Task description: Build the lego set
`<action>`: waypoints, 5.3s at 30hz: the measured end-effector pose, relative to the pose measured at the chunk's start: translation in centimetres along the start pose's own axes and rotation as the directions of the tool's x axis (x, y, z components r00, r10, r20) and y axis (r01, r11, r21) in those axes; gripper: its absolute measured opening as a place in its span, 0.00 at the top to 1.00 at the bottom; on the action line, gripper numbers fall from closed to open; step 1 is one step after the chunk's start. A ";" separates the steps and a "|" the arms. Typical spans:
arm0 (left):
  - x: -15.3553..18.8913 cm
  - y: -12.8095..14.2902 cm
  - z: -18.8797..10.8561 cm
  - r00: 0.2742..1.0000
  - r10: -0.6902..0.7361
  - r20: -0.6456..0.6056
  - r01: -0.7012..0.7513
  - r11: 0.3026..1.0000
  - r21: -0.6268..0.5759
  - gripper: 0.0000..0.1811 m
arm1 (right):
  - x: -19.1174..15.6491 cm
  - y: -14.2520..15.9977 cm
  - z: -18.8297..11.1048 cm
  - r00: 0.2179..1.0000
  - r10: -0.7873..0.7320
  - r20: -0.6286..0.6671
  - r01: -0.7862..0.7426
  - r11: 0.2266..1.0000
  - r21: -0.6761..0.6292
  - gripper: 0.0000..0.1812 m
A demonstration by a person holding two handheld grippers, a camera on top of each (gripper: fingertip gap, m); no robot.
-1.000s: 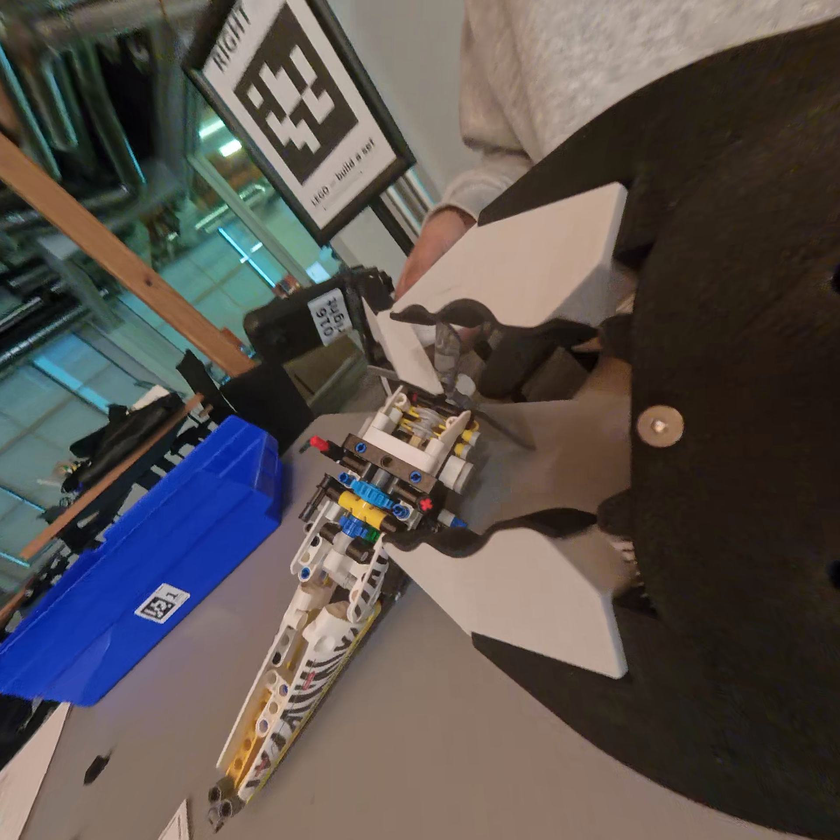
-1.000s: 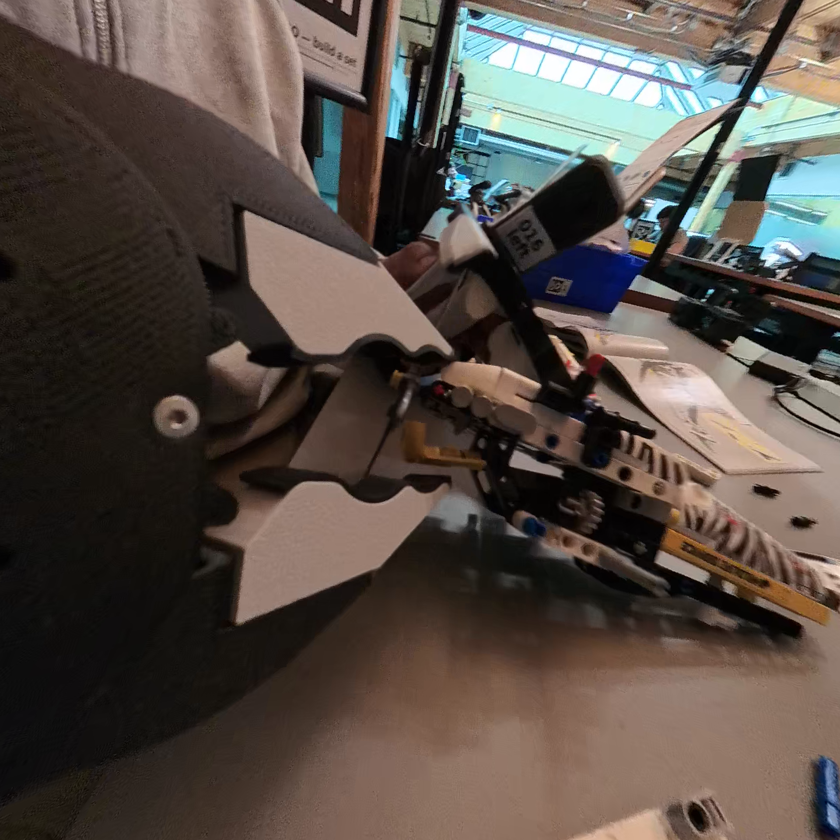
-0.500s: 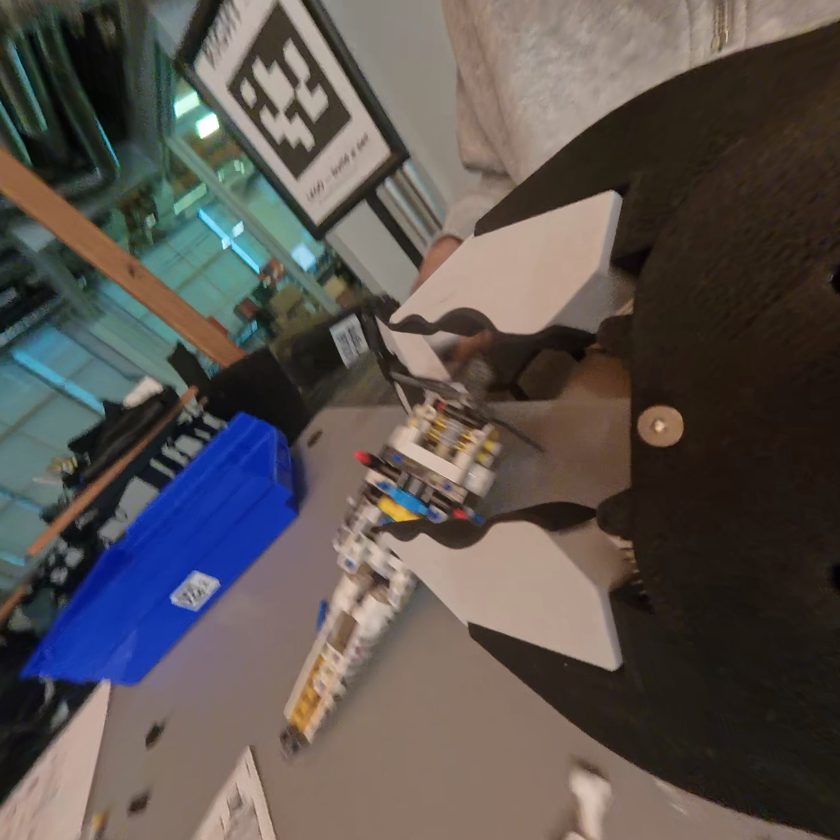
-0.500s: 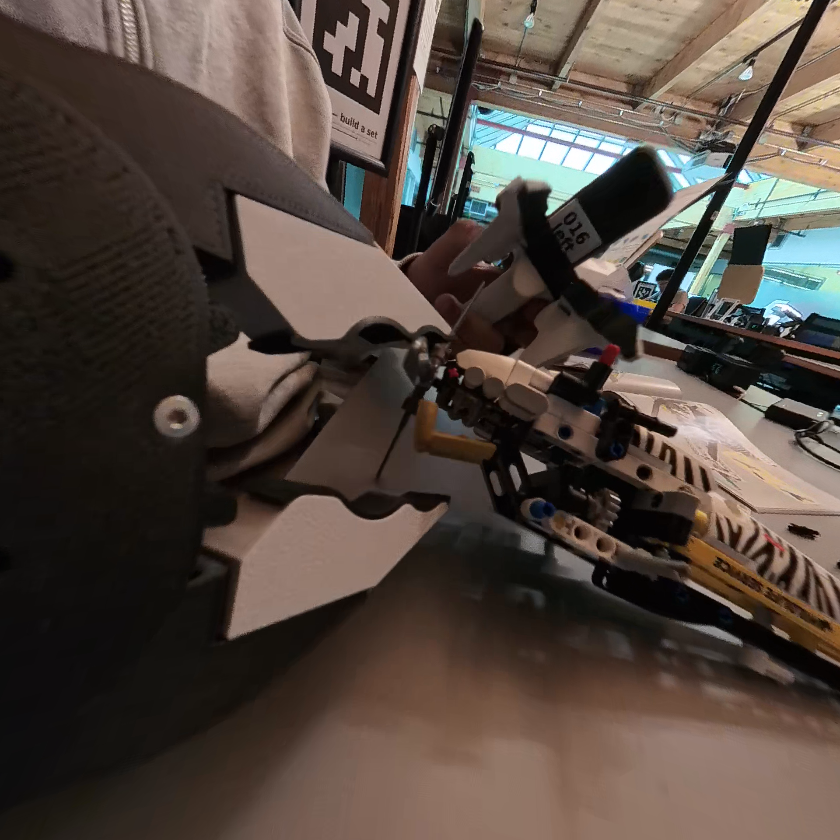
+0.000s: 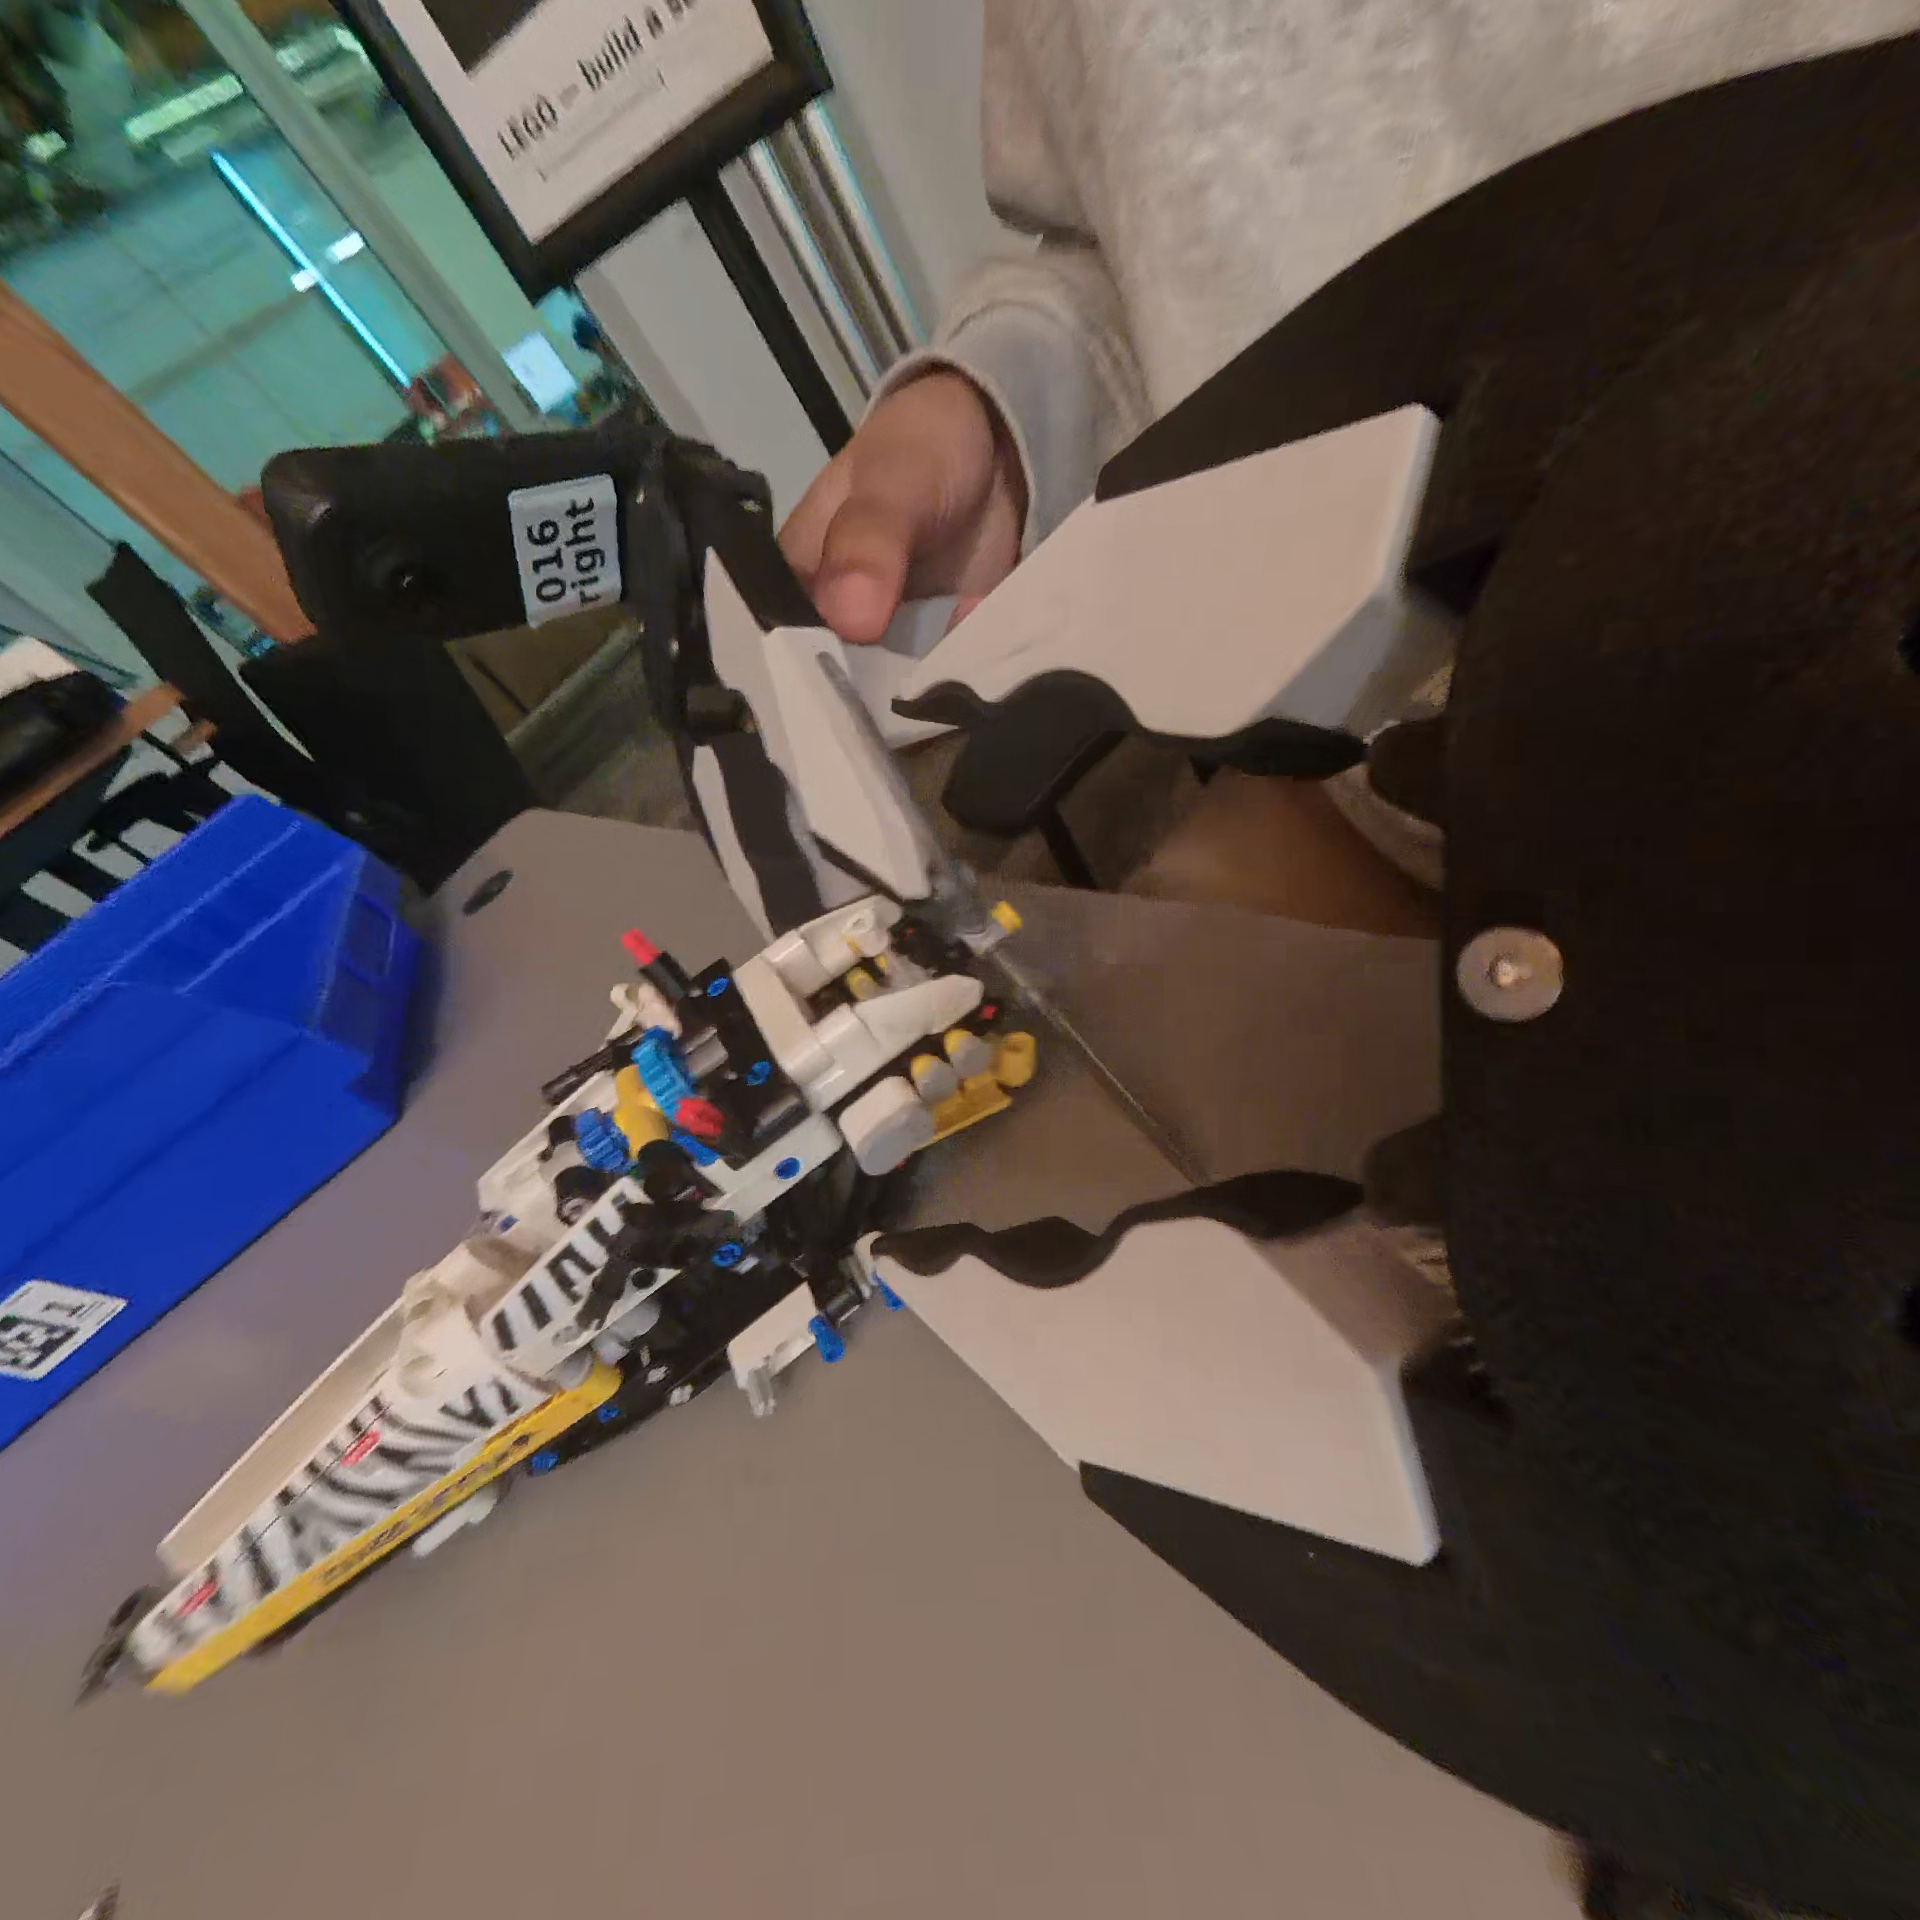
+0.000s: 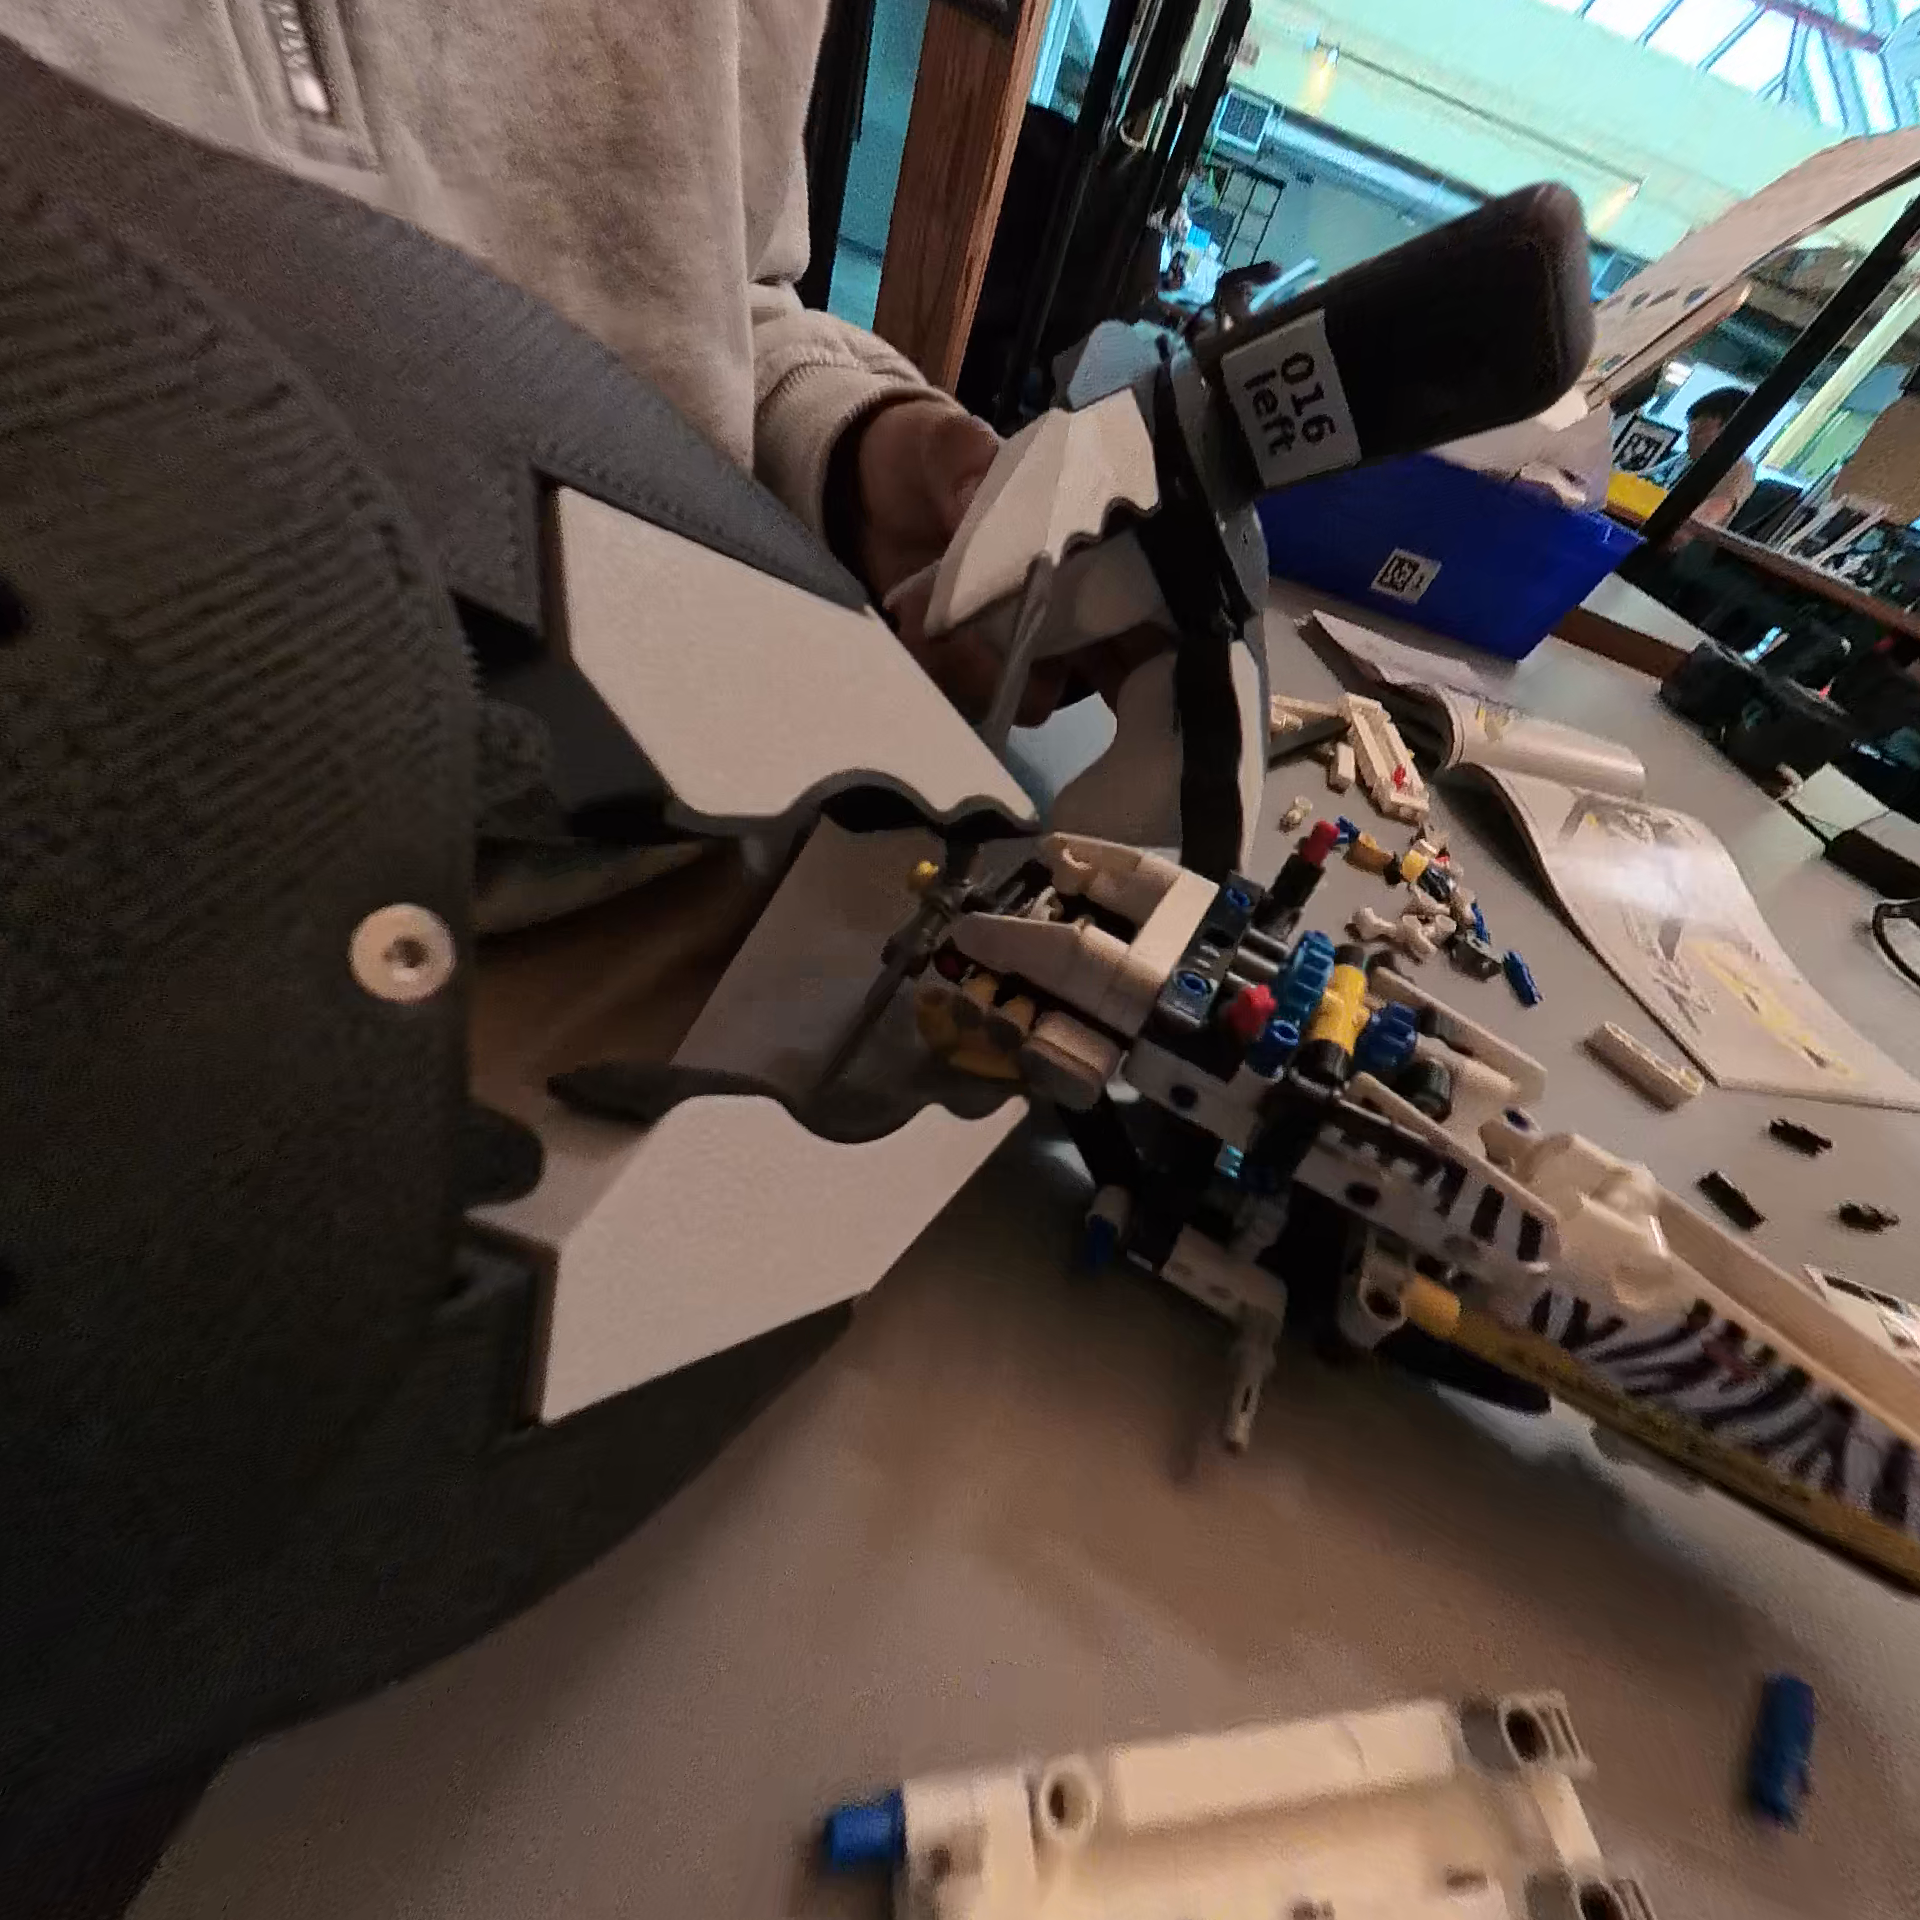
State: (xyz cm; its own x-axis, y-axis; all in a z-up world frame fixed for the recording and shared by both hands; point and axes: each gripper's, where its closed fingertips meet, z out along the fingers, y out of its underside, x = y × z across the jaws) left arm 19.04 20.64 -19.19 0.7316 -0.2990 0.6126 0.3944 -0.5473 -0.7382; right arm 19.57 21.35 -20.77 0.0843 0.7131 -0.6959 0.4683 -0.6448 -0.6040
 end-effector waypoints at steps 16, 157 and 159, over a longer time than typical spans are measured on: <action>-5.7 -3.7 -5.1 0.972 0.018 0.234 -0.055 0.987 0.152 0.50 | 10.0 -7.3 -5.1 0.726 -0.454 -0.516 0.483 0.871 -0.087 0.62; -8.3 -3.4 2.4 0.832 0.424 0.358 -0.344 0.900 -0.268 0.44 | 7.3 -3.6 1.6 0.702 -0.645 -0.300 0.582 0.764 -0.280 0.83; -8.9 -3.2 2.5 0.821 0.429 0.376 -0.328 0.895 -0.303 0.45 | 7.4 -3.6 1.6 0.701 -0.644 -0.305 0.580 0.765 -0.281 0.82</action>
State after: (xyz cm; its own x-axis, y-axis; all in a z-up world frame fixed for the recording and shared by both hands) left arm 12.64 26.98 -23.02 0.9792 -0.1864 0.0804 -0.0559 -0.6284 -0.7759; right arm 17.15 28.46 -24.35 0.0261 0.9995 0.0197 0.6538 -0.0022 -0.7567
